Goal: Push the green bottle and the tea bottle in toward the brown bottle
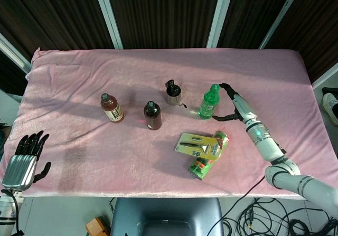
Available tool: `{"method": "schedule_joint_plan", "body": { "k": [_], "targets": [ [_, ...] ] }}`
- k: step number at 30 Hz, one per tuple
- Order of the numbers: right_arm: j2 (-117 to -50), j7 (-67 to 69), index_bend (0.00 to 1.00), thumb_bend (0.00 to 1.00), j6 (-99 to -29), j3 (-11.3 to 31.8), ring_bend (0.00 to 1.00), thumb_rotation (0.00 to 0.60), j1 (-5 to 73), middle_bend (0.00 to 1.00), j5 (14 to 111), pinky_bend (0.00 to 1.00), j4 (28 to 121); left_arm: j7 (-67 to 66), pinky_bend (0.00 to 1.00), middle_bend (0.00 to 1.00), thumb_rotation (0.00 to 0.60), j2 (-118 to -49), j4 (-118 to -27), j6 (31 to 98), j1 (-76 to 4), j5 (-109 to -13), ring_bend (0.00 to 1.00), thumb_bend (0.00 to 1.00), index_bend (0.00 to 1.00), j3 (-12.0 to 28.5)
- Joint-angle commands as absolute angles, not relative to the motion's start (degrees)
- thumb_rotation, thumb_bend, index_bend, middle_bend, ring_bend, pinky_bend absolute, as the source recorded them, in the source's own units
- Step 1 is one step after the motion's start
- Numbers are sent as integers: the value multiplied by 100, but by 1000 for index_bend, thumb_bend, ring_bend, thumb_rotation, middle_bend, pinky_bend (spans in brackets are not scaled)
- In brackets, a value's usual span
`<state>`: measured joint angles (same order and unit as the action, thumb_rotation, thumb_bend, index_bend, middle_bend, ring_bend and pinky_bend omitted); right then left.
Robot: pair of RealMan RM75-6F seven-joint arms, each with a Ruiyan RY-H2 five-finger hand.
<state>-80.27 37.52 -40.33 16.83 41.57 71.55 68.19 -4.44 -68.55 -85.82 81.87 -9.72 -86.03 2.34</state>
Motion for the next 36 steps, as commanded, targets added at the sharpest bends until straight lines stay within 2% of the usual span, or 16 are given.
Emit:
{"method": "schedule_joint_plan", "body": {
  "k": [1,13,15,16,18,20,22,27,32,36],
  "targets": [
    [-8021,3688,0,252,-4034,1678,0,600,4165,0,7119,29,6841,-452,48,0,600,-6862,-8574,8208,-961,-8618,0,375,0,225],
    [-8169,3573,0,252,-3944,1698,0,600,4254,0,6968,30,6672,-446,48,0,600,-6849,-8591,8165,-990,-8605,0,375,0,239],
    [-8263,3569,25,252,-3982,1742,0,600,4288,0,6934,34,6597,-458,48,0,600,-6850,-8590,8157,-993,-8596,0,375,0,241],
    [-8310,3556,52,252,-4010,1763,0,600,4298,2,6911,41,6563,-460,48,0,600,-6850,-8590,8152,-995,-8592,0,375,0,243],
    [-8456,3495,188,252,-4126,1842,0,600,4318,53,6809,75,6472,-446,48,0,600,-6847,-8587,8137,-1001,-8577,0,375,0,247],
    [-8565,3380,368,252,-4165,1869,5,600,4349,148,6730,126,6408,-432,48,0,600,-6839,-8588,8131,-1003,-8562,0,375,0,256],
    [-8680,3243,451,252,-4192,1900,22,600,4388,188,6637,145,6332,-404,48,0,600,-6829,-8586,8129,-1002,-8550,0,374,0,262],
    [-8992,3037,626,260,-4325,2067,153,600,4459,309,6342,160,6135,-357,47,0,600,-6814,-8577,8131,-992,-8536,0,374,0,261],
    [-9208,2882,806,327,-4660,2222,289,600,4456,447,6218,223,6140,-337,48,0,600,-6806,-8576,8143,-980,-8540,0,375,0,254],
    [-9164,2918,871,337,-4949,2266,342,600,4364,497,6361,243,6462,-310,48,0,600,-6797,-8575,8177,-960,-8549,0,374,0,250]
  ]
}}
